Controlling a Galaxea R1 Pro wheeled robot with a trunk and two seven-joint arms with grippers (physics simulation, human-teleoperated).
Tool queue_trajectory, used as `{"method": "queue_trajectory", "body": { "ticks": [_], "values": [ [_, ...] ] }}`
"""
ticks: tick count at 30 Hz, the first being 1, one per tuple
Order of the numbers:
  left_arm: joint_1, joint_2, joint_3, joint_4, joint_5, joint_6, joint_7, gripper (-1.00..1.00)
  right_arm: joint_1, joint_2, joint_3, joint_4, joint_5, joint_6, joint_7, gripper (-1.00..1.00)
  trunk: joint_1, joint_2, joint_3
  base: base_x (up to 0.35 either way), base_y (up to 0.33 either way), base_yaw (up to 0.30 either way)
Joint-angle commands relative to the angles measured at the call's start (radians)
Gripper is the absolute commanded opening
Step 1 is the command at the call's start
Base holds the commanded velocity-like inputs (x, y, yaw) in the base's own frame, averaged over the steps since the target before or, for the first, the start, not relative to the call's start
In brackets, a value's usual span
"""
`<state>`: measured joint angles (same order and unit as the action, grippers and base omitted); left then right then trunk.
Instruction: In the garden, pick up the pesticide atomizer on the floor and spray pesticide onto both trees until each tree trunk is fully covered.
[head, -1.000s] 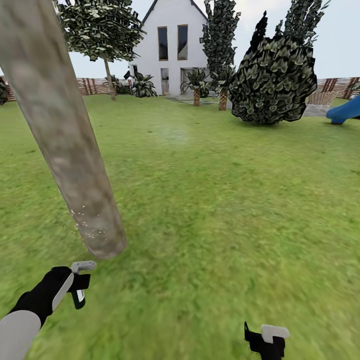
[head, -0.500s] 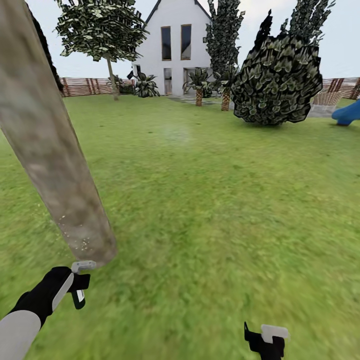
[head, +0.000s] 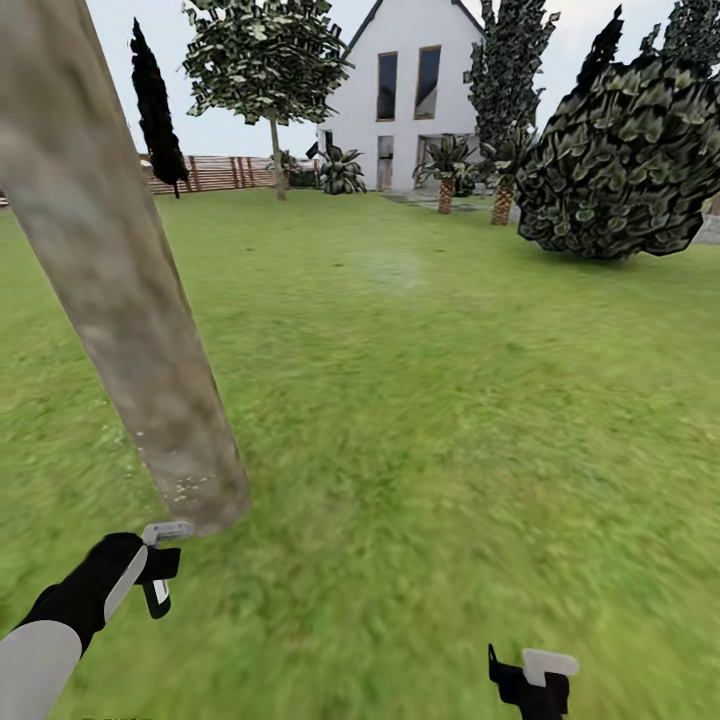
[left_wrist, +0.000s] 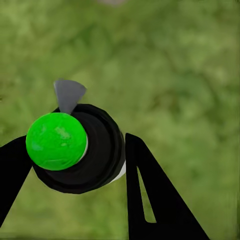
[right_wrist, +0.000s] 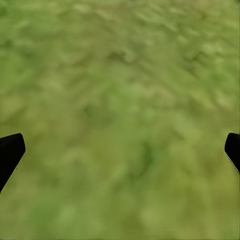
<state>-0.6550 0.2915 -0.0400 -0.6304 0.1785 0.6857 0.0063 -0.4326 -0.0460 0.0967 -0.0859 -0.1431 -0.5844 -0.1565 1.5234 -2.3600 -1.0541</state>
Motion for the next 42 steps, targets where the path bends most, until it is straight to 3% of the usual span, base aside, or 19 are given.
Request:
{"method": "queue_trajectory", "body": {
  "ticks": [1, 12, 30, 42],
  "values": [
    [0.000, 0.000, 0.000, 0.000, -0.001, 0.000, 0.000, -1.00, 0.000, 0.000, 0.000, 0.000, 0.000, 0.000, 0.000, 1.00, 0.000, 0.000, 0.000, 0.155, -0.240, 0.242],
    [0.000, 0.000, 0.000, 0.000, -0.001, 0.000, 0.000, -1.00, 0.000, 0.000, 0.000, 0.000, 0.000, 0.000, 0.000, 1.00, 0.000, 0.000, 0.000, 0.155, -0.240, 0.029],
    [0.000, 0.000, 0.000, 0.000, -0.001, 0.000, 0.001, -1.00, 0.000, 0.000, 0.000, 0.000, 0.000, 0.000, 0.000, 1.00, 0.000, 0.000, 0.000, 0.098, -0.263, 0.266],
    [0.000, -0.001, -0.001, 0.000, 0.009, 0.000, 0.000, -1.00, 0.000, 0.000, 0.000, 0.000, 0.000, 0.000, 0.000, 1.00, 0.000, 0.000, 0.000, 0.083, -0.266, 0.079]
  ]
}}
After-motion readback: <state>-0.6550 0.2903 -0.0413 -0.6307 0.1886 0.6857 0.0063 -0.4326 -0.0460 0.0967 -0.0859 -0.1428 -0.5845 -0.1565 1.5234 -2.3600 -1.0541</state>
